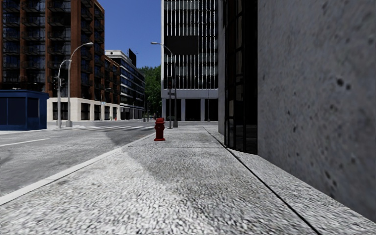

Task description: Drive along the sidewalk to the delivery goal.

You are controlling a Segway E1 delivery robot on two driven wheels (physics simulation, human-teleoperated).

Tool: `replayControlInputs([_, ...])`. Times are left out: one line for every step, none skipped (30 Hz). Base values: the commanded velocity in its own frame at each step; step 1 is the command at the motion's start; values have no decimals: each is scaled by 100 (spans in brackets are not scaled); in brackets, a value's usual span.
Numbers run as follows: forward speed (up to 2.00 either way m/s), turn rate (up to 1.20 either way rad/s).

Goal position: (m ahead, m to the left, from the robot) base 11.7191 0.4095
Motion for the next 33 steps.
replayControlInputs([200, 0])
replayControlInputs([200, 0])
replayControlInputs([200, 0])
replayControlInputs([200, 0])
replayControlInputs([200, 0])
replayControlInputs([200, 0])
replayControlInputs([200, 0])
replayControlInputs([200, 0])
replayControlInputs([200, 0])
replayControlInputs([200, 0])
replayControlInputs([200, 0])
replayControlInputs([200, 0])
replayControlInputs([200, 0])
replayControlInputs([200, 0])
replayControlInputs([200, 0])
replayControlInputs([200, 0])
replayControlInputs([200, 0])
replayControlInputs([200, 0])
replayControlInputs([200, 0])
replayControlInputs([200, 0])
replayControlInputs([200, 0])
replayControlInputs([200, 0])
replayControlInputs([200, 0])
replayControlInputs([200, 0])
replayControlInputs([200, 0])
replayControlInputs([200, 0])
replayControlInputs([200, 0])
replayControlInputs([200, 0])
replayControlInputs([200, 0])
replayControlInputs([200, 0])
replayControlInputs([200, 0])
replayControlInputs([200, 0])
replayControlInputs([200, 0])
